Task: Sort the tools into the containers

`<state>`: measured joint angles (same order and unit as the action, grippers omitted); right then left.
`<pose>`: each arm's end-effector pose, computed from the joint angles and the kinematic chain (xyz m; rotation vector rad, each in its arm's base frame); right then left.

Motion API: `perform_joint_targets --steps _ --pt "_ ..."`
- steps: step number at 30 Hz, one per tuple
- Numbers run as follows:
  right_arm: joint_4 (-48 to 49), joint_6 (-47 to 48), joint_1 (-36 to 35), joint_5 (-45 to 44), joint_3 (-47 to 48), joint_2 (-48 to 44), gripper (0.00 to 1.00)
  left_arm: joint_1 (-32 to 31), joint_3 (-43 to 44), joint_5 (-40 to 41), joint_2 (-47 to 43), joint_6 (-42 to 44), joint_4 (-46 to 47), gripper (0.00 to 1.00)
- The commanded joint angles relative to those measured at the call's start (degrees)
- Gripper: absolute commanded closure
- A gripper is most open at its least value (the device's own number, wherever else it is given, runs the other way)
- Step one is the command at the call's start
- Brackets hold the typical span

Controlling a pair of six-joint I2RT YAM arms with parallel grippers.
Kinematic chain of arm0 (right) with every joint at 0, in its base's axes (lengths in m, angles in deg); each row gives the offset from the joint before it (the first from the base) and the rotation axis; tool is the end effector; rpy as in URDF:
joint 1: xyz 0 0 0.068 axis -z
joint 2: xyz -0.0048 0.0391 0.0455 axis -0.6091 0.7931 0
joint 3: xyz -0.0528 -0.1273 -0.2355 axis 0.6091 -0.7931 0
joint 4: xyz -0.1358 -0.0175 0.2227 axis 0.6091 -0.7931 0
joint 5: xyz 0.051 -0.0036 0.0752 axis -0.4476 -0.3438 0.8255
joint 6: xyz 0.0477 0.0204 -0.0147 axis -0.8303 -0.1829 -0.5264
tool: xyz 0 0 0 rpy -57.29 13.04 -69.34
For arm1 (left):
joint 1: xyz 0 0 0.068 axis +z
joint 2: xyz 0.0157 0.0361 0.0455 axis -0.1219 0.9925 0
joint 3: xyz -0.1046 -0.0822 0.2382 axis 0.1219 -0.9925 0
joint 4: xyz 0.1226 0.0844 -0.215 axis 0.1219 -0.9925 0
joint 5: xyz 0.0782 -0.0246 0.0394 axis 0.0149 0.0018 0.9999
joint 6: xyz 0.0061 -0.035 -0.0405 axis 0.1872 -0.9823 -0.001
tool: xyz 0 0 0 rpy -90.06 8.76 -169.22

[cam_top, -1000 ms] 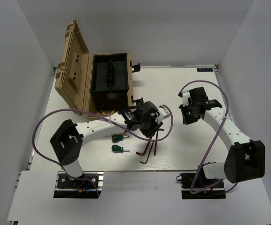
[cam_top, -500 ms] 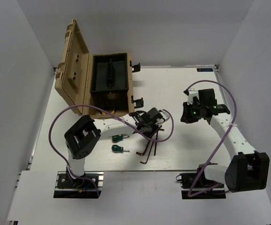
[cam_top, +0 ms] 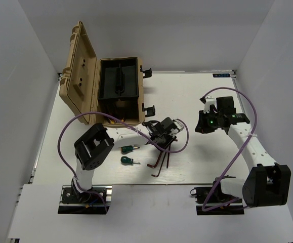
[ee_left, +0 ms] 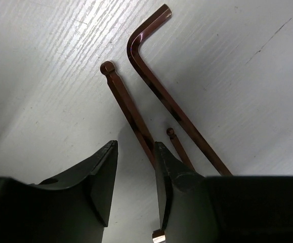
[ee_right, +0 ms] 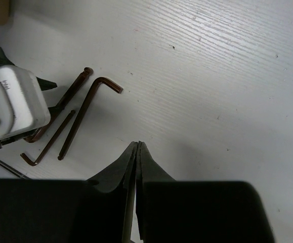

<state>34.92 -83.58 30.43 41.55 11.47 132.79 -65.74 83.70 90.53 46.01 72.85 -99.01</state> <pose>0.2427 0.0427 0.2618 -0.4065 2.4208 0.4570 0.2095 -0.3399 0.1746 1.1360 2.4286 -0.2783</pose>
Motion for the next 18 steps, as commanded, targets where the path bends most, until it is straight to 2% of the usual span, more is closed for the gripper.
perform_joint_targets --steps 1,8,13,18 --pt "1.01 -0.05 0.59 1.92 -0.63 -1.64 0.94 -0.23 1.67 -0.98 0.27 -1.34 0.85 0.54" --pt "1.01 -0.58 0.94 2.45 -0.63 -1.91 0.94 -0.23 1.14 0.61 1.50 -2.66 0.85 0.55" --pt "1.01 -0.58 1.29 2.80 -0.81 -2.26 0.94 -1.37 2.46 5.26 3.25 -3.81 -3.00 0.56" --pt "1.19 -0.67 1.38 3.33 -0.72 -2.78 0.94 -1.90 2.46 6.41 3.87 -4.34 -4.16 0.56"
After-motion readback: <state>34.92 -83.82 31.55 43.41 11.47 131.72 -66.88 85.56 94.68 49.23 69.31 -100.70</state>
